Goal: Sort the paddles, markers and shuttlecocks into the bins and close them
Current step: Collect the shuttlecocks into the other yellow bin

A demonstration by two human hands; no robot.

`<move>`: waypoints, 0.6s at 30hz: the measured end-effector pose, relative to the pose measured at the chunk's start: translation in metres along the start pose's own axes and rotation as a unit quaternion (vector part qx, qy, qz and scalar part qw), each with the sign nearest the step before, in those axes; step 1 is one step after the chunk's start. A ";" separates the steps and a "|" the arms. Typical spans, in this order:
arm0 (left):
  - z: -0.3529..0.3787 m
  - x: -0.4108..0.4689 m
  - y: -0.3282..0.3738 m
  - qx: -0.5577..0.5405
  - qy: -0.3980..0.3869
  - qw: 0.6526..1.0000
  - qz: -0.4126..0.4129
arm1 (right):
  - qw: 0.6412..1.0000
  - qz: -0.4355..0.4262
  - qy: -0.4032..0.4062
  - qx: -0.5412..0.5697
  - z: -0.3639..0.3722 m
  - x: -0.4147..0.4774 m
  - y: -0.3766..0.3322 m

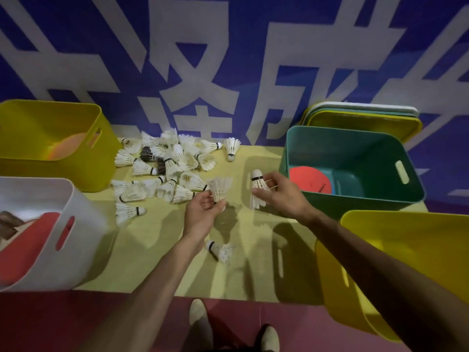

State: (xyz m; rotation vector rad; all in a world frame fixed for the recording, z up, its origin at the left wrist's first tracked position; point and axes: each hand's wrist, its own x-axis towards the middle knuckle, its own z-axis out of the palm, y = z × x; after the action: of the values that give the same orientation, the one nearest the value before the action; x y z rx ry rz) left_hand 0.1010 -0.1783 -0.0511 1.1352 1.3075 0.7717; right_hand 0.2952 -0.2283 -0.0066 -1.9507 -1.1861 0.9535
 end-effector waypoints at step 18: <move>0.191 -0.131 0.053 0.169 -0.216 0.949 0.152 | 0.996 0.052 0.051 0.059 -0.182 -0.100 0.123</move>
State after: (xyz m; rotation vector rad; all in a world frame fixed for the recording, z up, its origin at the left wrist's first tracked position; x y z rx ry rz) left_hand 0.2752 -0.3212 0.0226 1.7023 0.9201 0.4811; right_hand 0.4695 -0.3951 0.0119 -1.9573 -0.9565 0.9443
